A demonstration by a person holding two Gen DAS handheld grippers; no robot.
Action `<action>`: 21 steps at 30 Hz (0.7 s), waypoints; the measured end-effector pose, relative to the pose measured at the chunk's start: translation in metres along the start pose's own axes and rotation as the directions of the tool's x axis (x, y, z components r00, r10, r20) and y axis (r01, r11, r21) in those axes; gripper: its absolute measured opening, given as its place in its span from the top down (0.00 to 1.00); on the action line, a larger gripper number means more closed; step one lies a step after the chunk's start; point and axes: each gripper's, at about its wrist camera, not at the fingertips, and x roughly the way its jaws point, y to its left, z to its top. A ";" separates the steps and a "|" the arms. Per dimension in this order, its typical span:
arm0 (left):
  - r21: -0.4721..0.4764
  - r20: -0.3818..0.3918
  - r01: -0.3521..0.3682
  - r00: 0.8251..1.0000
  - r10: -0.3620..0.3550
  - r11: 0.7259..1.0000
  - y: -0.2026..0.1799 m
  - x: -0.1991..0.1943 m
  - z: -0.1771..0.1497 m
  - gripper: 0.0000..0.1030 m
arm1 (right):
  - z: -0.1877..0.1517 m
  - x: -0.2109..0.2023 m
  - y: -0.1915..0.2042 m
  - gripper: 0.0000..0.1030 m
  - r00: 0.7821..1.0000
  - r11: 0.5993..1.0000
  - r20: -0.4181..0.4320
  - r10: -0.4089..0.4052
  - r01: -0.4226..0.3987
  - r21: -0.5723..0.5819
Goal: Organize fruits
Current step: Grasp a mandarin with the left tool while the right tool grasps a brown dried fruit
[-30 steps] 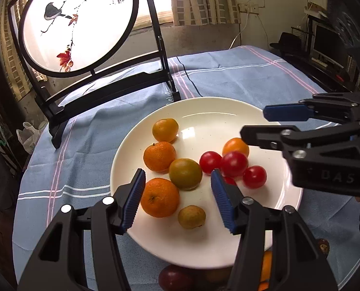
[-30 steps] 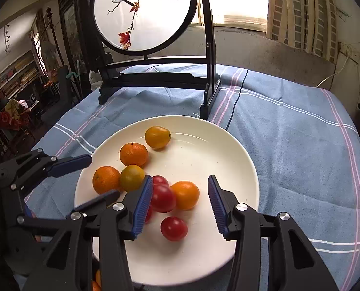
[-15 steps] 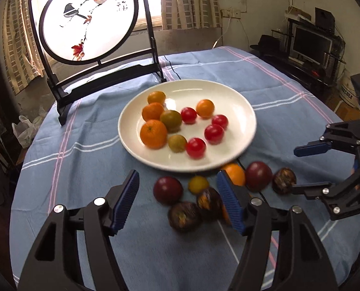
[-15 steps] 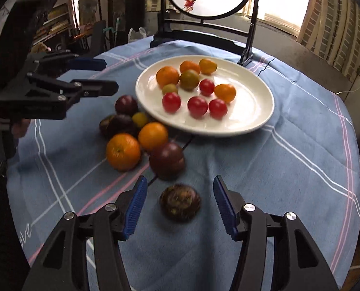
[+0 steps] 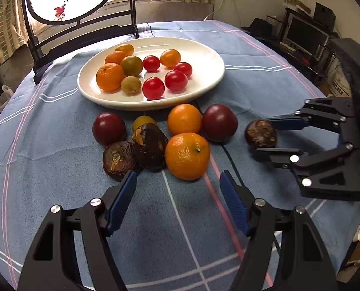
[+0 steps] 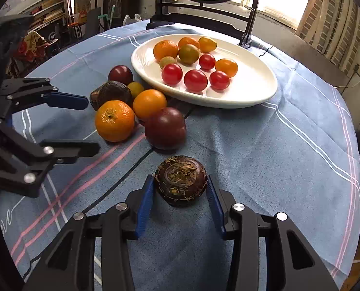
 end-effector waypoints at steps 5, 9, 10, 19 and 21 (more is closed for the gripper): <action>-0.062 0.002 -0.037 0.999 0.038 0.997 -0.003 0.012 0.010 0.41 | -0.003 -0.012 -0.010 0.58 1.000 1.000 0.025 0.003 -0.003 0.028; -0.123 -0.015 -0.050 0.999 0.048 0.991 -0.003 0.020 0.017 0.44 | -0.005 -0.010 -0.011 0.58 1.000 0.999 0.020 0.007 -0.007 0.038; -0.128 -0.016 -0.052 0.999 0.051 0.990 -0.004 0.020 0.017 0.45 | -0.006 -0.010 -0.011 0.58 1.000 0.999 0.023 0.010 -0.011 0.041; -0.066 0.029 0.011 1.000 -0.009 0.998 0.001 -0.007 0.000 0.65 | -0.009 -0.024 -0.008 0.58 0.998 0.999 0.056 0.015 -0.017 0.046; -0.062 0.041 0.011 0.999 -0.008 0.998 0.006 -0.015 -0.004 0.65 | -0.009 -0.025 -0.007 0.58 0.998 0.999 0.060 0.023 -0.026 0.046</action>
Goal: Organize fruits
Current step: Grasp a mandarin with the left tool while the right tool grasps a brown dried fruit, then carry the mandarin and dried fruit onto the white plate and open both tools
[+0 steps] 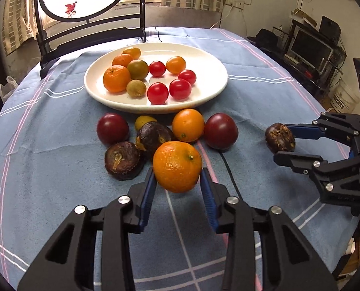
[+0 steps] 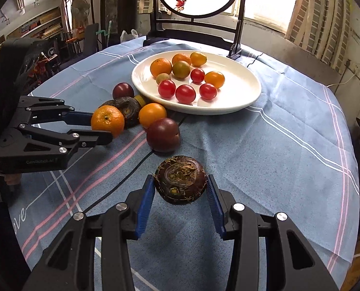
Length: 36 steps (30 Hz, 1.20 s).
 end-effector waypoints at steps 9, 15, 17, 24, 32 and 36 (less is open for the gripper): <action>0.046 0.104 -0.119 0.988 0.114 0.992 0.017 -0.027 0.015 0.65 | 0.018 -0.009 0.009 0.58 0.999 1.000 0.042 0.004 -0.003 -0.012; 0.067 0.198 -0.179 0.967 0.163 0.982 0.021 -0.039 0.051 0.64 | 0.051 -0.027 0.007 0.58 0.991 1.000 0.137 -0.004 0.004 -0.003; 0.067 0.216 -0.189 0.961 0.171 0.980 0.021 -0.039 0.064 0.64 | 0.062 -0.030 0.005 0.58 0.987 1.000 0.162 -0.004 0.003 0.004; 0.063 0.248 -0.202 0.952 0.181 0.977 0.024 -0.031 0.096 0.64 | 0.087 -0.029 -0.005 0.58 0.979 0.999 0.205 -0.003 -0.004 0.036; 0.076 0.237 -0.206 0.954 0.183 0.976 0.028 -0.010 0.110 0.64 | 0.100 -0.010 -0.015 0.58 0.980 0.998 0.200 -0.001 -0.013 0.066; 0.074 0.222 -0.209 0.957 0.188 0.975 0.034 0.001 0.115 0.64 | 0.105 -0.001 -0.022 0.58 0.980 0.996 0.197 -0.002 -0.015 0.085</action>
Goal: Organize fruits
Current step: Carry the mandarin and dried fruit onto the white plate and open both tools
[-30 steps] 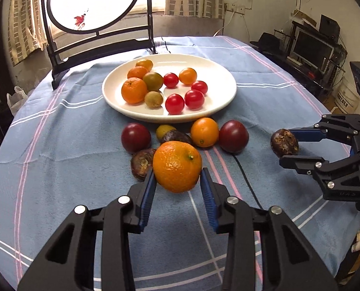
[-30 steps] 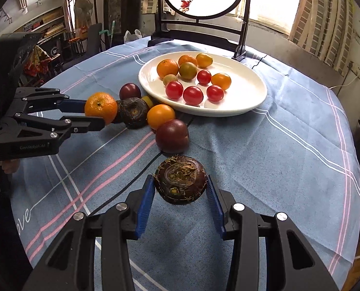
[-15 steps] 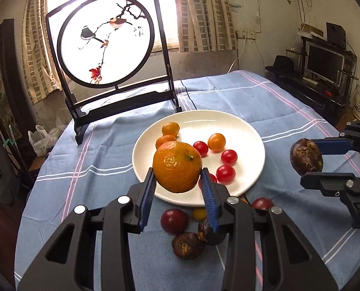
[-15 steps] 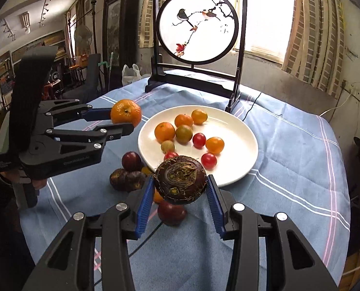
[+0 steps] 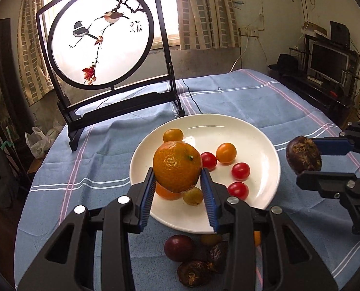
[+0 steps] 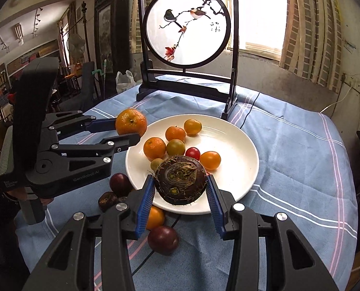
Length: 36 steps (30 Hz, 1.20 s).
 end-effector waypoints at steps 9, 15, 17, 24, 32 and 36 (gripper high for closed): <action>0.009 -0.022 -0.021 1.000 0.021 1.000 0.008 0.021 0.005 0.64 | 0.011 0.022 -0.018 0.58 1.000 0.999 -0.015 -0.012 0.013 0.039; 0.023 -0.061 -0.008 0.998 0.010 1.000 0.007 0.040 0.011 0.64 | 0.023 0.051 -0.037 0.58 0.998 0.996 -0.051 -0.038 0.042 0.082; 0.033 -0.069 -0.008 0.998 0.010 0.999 0.003 0.046 0.012 0.64 | 0.028 0.064 -0.042 0.58 0.997 0.994 -0.065 -0.042 0.049 0.094; 0.066 -0.088 -0.016 0.996 0.022 0.998 -0.009 0.065 0.017 0.63 | 0.047 0.101 -0.046 0.58 0.994 0.992 -0.099 -0.054 0.065 0.109; 0.049 -0.059 -0.079 0.995 0.082 0.996 -0.001 0.072 0.021 0.29 | 0.055 0.116 -0.052 0.45 0.991 0.991 -0.111 -0.079 0.091 0.100; 0.028 -0.042 -0.075 0.996 0.076 0.997 0.010 0.057 0.022 0.29 | 0.046 0.090 -0.046 0.45 0.996 0.994 -0.080 -0.043 0.051 0.098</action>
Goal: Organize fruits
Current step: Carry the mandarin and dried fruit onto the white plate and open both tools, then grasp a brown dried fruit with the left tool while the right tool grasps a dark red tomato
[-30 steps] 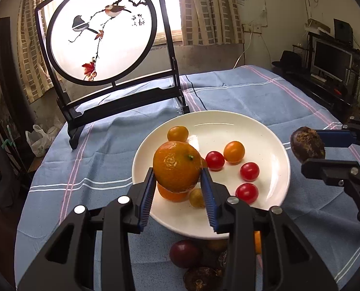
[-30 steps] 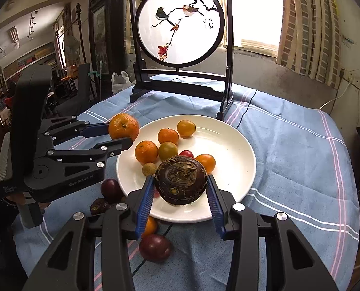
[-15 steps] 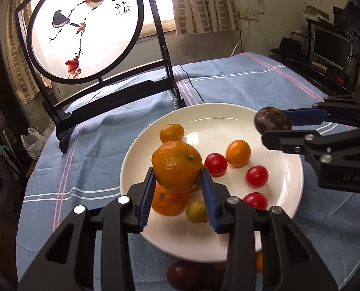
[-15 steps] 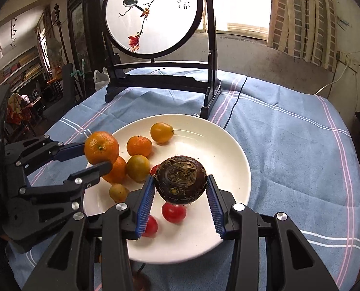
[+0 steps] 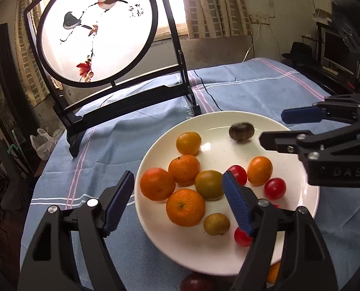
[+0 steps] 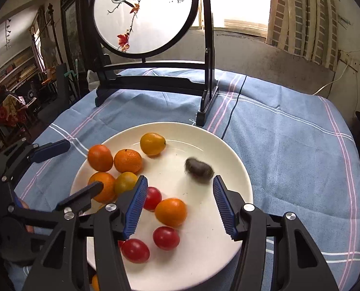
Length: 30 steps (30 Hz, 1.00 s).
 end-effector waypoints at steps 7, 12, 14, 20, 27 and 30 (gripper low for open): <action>0.007 0.028 0.010 1.000 -0.010 1.000 0.027 -0.044 -0.026 0.29 | -0.054 -0.057 0.044 0.45 0.994 0.981 0.000 0.107 -0.106 -0.163; 0.022 -0.014 0.042 0.999 -0.041 0.999 0.037 -0.067 -0.065 0.28 | -0.103 -0.072 0.074 0.45 0.991 0.951 -0.065 0.113 -0.127 -0.280; 0.039 -0.037 0.071 0.997 -0.070 0.997 0.037 -0.074 -0.084 0.28 | -0.117 -0.068 0.075 0.45 0.991 0.950 -0.105 0.087 -0.114 -0.291; 0.120 -0.106 0.132 0.987 -0.120 0.984 0.021 -0.079 -0.130 0.28 | -0.131 -0.048 0.067 0.45 0.987 0.962 -0.162 0.016 -0.060 -0.265; 0.164 -0.134 0.184 0.977 -0.163 0.969 0.001 -0.064 -0.136 0.28 | -0.133 -0.029 0.069 0.54 0.980 0.964 -0.200 -0.005 -0.049 -0.262; 0.169 -0.146 0.200 0.974 -0.176 0.965 -0.007 -0.054 -0.132 0.28 | -0.132 -0.032 0.069 0.61 0.980 0.965 -0.197 -0.011 -0.041 -0.258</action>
